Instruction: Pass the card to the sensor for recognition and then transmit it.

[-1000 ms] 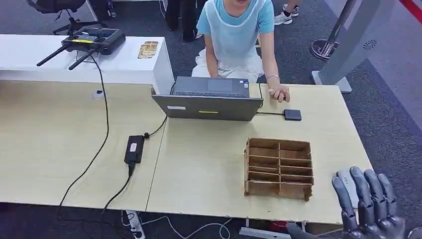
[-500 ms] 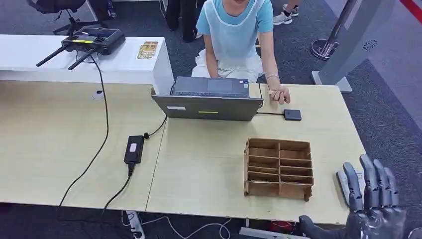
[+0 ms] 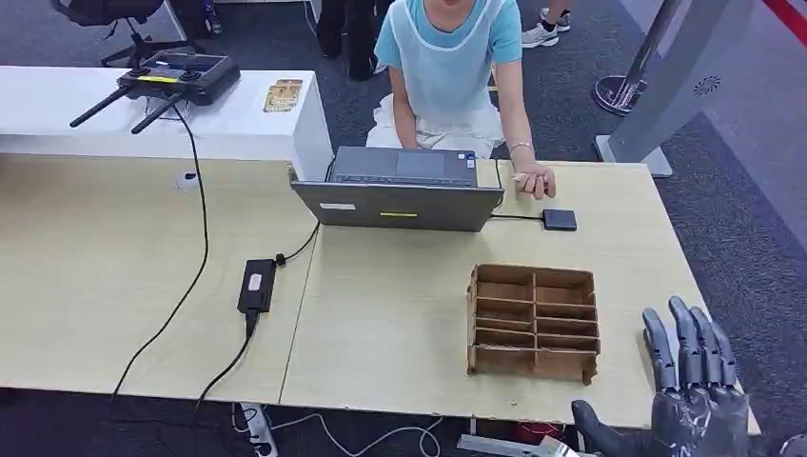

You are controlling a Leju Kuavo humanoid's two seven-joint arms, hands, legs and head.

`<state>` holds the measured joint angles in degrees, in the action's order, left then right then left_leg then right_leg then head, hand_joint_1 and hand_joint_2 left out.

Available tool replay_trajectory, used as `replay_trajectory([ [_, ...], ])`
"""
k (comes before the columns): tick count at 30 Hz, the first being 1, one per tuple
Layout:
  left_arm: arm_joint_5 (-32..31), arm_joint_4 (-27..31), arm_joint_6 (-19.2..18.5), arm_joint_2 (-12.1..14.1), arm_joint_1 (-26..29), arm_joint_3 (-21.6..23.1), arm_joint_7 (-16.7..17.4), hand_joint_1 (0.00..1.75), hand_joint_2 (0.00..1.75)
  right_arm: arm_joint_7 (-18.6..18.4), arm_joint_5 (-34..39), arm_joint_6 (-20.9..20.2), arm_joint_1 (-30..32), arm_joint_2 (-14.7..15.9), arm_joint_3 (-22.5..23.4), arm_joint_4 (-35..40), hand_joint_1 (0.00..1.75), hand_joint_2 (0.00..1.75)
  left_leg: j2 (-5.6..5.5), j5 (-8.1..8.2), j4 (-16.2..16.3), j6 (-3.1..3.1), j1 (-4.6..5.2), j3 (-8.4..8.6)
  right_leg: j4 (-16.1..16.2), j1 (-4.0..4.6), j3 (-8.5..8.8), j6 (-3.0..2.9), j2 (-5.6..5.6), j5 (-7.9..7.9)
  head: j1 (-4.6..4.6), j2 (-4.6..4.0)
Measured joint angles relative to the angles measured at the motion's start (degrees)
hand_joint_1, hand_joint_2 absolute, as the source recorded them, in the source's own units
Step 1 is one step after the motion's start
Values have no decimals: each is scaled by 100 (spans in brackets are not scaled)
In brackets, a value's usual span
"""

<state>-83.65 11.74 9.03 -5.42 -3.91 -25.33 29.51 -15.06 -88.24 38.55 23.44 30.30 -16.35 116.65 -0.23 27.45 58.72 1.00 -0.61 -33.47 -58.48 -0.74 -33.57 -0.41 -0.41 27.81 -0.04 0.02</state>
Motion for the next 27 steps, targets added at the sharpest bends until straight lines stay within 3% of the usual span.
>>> replay_trajectory([
  [6, -17, 0, 0, 0, 4, -33, 0, 0, 0, -256, 885, -986, -32, 488, -118, -153, 0, 0, 0, 0, 0, 0, 0, 0, 0, 0, -1, 0, 0, 0, 2, 0],
  [12, -81, 0, 7, 0, 3, -59, -4, 0, 0, -61, 1441, -1075, -101, 793, -297, -275, 0, 0, 0, 0, 0, 0, -1, 1, -1, 0, -2, 0, 1, 0, -2, 0],
  [23, -129, 0, 35, -2, 1, -94, -55, 0, 0, 448, 2278, -1062, -309, 922, -612, -319, 0, 0, 0, 0, 0, 0, -1, 2, -2, 1, -1, 0, 1, 0, -2, 0],
  [24, -133, 0, 37, -2, 1, -96, -68, 0, 0, 457, 2295, -1064, -315, 922, -630, -319, 0, 175, 0, 0, 0, 0, -1, 2, -2, 1, -1, 0, 0, 0, 0, -2],
  [27, -151, 0, 37, 0, 2, -96, -81, 0, 0, 490, 2367, -1062, -323, 922, -673, -328, 0, 175, 0, 0, 0, 0, 0, 1, -2, 0, -1, 0, 0, 0, -2, 0],
])
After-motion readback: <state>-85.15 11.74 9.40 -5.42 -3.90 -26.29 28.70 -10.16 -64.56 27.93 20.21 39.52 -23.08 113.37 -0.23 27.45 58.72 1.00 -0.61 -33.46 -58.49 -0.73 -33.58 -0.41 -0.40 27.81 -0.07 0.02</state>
